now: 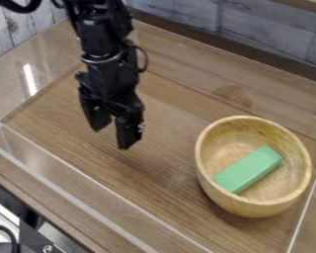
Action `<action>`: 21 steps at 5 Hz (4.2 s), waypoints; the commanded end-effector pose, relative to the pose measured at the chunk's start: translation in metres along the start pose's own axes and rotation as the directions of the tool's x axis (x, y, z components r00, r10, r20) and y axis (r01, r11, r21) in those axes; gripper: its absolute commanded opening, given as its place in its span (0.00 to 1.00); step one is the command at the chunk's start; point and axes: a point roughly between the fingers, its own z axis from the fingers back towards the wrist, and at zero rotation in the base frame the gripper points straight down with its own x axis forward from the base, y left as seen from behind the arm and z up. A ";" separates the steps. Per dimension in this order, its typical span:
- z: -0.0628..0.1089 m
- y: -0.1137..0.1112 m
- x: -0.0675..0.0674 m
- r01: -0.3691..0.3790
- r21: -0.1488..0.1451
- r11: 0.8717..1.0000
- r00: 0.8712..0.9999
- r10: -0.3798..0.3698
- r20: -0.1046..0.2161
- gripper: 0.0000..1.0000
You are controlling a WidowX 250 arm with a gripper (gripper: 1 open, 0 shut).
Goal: Put green object into wooden bowl
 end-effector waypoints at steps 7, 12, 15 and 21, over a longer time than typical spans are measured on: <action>-0.023 -0.168 0.088 0.096 0.008 0.995 0.995 -0.096 0.004 0.00; -0.046 -0.177 0.112 0.313 0.003 0.950 0.949 -0.313 -0.038 0.00; -0.050 -0.170 0.129 0.415 0.001 0.910 0.907 -0.413 -0.075 0.00; 0.058 -0.127 0.129 0.307 0.052 0.950 0.937 -0.311 0.157 1.00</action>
